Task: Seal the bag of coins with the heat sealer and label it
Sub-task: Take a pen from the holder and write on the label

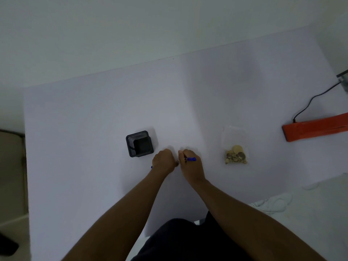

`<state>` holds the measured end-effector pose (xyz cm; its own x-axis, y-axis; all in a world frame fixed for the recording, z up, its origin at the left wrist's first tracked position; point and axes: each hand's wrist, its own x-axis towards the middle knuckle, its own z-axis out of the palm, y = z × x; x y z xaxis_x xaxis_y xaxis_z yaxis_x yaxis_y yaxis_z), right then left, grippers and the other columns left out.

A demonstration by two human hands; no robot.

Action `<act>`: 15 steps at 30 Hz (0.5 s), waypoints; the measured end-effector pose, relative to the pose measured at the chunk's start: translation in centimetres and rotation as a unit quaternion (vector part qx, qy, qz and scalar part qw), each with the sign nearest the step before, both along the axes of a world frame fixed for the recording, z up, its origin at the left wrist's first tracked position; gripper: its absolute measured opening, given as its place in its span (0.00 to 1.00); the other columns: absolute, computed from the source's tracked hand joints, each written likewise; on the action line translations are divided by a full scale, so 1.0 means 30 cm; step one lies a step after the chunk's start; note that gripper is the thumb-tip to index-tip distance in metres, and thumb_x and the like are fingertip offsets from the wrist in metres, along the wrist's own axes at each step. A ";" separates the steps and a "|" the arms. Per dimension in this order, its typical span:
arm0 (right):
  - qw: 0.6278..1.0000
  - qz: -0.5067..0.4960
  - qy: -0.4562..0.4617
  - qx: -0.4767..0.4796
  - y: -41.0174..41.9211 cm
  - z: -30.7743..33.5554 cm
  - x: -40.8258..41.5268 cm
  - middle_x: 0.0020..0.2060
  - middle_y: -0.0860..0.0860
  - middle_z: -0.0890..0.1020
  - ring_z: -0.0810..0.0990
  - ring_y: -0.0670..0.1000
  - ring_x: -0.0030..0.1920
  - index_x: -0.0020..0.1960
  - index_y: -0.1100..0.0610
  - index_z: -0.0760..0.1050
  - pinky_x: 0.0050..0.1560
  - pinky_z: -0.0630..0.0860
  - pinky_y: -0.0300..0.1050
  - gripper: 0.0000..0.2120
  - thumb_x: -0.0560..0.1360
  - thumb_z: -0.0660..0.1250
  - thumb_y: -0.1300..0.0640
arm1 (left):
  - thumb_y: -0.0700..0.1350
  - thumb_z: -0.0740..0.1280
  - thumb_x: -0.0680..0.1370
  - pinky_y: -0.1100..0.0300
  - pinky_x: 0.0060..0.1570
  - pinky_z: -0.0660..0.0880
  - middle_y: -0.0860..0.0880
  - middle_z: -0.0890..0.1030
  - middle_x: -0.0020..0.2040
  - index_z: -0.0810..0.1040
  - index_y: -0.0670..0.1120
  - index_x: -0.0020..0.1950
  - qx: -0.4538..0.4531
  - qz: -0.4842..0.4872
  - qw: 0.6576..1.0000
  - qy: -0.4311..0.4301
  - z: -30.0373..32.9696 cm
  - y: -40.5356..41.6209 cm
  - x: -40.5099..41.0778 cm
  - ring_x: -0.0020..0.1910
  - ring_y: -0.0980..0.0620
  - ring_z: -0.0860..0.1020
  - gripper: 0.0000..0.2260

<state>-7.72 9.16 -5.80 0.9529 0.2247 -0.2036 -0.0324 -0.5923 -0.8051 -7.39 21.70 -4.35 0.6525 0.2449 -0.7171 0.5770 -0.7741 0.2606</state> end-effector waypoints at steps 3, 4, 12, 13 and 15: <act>0.999 0.019 0.006 0.032 0.024 0.017 0.002 0.30 0.45 0.70 0.71 0.41 0.30 0.36 0.54 0.68 0.36 0.67 0.30 0.16 0.82 0.61 0.60 | 0.48 0.70 0.75 0.53 0.44 0.79 0.44 0.82 0.44 0.78 0.41 0.47 0.017 -0.014 1.000 -0.013 0.014 -0.004 -0.003 0.44 0.45 0.81 0.10; 0.999 0.017 0.012 0.034 0.027 0.016 0.002 0.30 0.45 0.71 0.71 0.41 0.31 0.36 0.54 0.68 0.36 0.67 0.30 0.16 0.82 0.62 0.59 | 0.47 0.68 0.75 0.54 0.43 0.78 0.44 0.82 0.44 0.78 0.42 0.46 0.023 -0.022 0.999 -0.020 0.017 -0.006 -0.007 0.44 0.45 0.81 0.08; 1.000 -0.008 -0.023 -0.016 -0.026 -0.017 -0.006 0.30 0.50 0.71 0.71 0.49 0.31 0.34 0.57 0.66 0.35 0.68 0.38 0.19 0.82 0.61 0.54 | 0.48 0.66 0.78 0.59 0.41 0.77 0.49 0.80 0.43 0.81 0.45 0.45 0.022 -0.023 0.980 -0.196 0.093 0.026 -0.136 0.40 0.52 0.78 0.08; 0.999 -0.004 -0.039 -0.020 -0.033 -0.017 -0.008 0.30 0.49 0.71 0.71 0.49 0.32 0.34 0.55 0.66 0.35 0.68 0.39 0.18 0.82 0.61 0.53 | 0.47 0.66 0.78 0.59 0.42 0.77 0.49 0.80 0.44 0.80 0.45 0.46 0.022 -0.015 0.973 -0.227 0.102 0.037 -0.166 0.42 0.51 0.78 0.07; 0.996 0.017 -0.079 -0.023 -0.043 -0.021 -0.013 0.30 0.49 0.71 0.71 0.50 0.33 0.35 0.51 0.66 0.36 0.70 0.43 0.17 0.82 0.60 0.53 | 0.47 0.66 0.78 0.61 0.46 0.77 0.47 0.79 0.50 0.79 0.44 0.53 0.035 -0.008 0.967 -0.252 0.107 0.059 -0.225 0.48 0.50 0.78 0.08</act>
<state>-8.12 7.87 -6.43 0.9657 0.2521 -0.0628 0.1138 -0.6276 -0.7702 -14.15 23.46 -1.12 0.9189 0.2676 -0.2899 0.3779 -0.8079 0.4522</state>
